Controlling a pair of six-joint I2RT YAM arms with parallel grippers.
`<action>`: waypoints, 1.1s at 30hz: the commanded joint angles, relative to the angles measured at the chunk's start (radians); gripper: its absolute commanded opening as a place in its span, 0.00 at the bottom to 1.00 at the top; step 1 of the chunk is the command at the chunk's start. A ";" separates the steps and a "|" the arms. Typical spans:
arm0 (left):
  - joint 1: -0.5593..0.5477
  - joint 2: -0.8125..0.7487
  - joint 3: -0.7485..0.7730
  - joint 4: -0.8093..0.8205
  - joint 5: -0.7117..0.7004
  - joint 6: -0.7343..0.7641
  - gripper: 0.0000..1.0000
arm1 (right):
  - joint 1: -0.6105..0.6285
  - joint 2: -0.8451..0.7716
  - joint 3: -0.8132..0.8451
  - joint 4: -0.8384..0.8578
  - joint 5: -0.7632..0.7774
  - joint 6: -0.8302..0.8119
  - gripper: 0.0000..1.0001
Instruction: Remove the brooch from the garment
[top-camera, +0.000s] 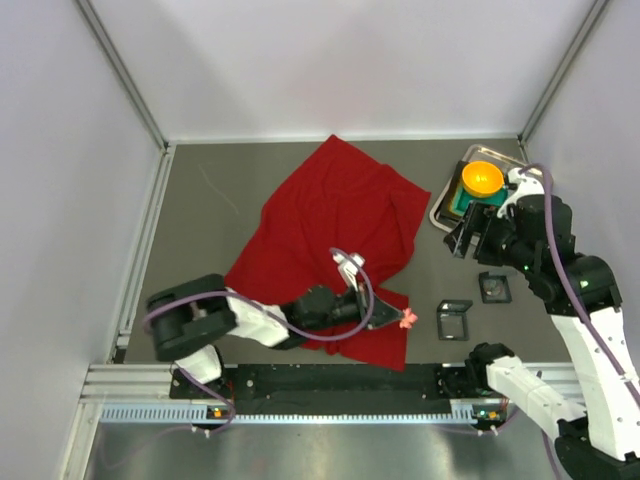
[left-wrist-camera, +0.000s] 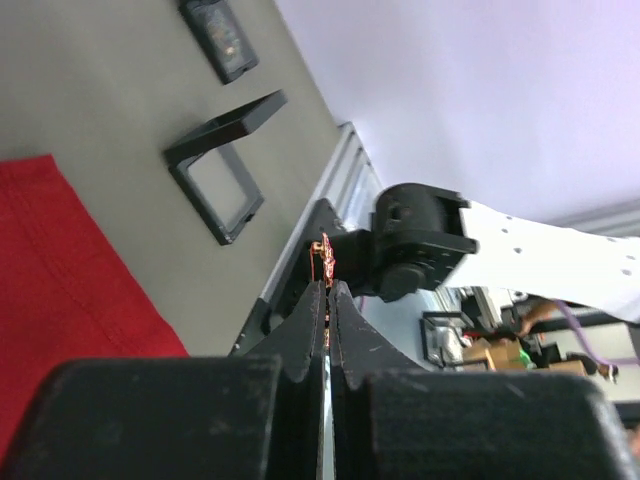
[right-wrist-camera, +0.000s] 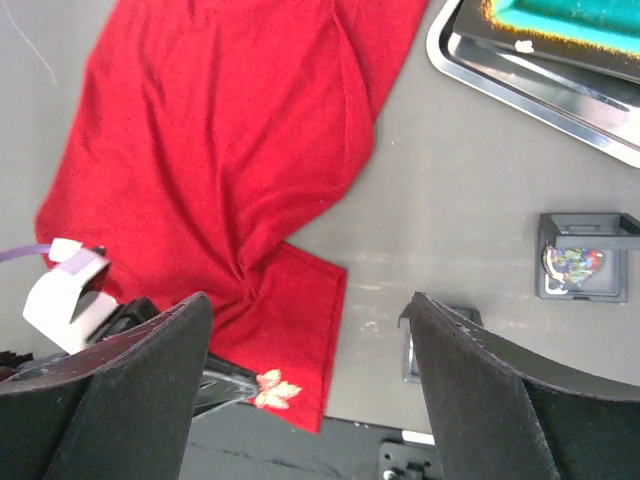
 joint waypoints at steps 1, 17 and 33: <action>-0.123 0.166 0.058 0.288 -0.336 -0.040 0.00 | -0.019 0.025 0.060 -0.054 0.009 -0.103 0.79; -0.209 0.589 0.379 0.318 -0.410 -0.098 0.00 | -0.019 -0.033 0.058 -0.063 -0.093 -0.140 0.79; -0.212 0.729 0.561 0.200 -0.361 -0.155 0.00 | -0.020 -0.067 0.046 -0.062 -0.125 -0.166 0.80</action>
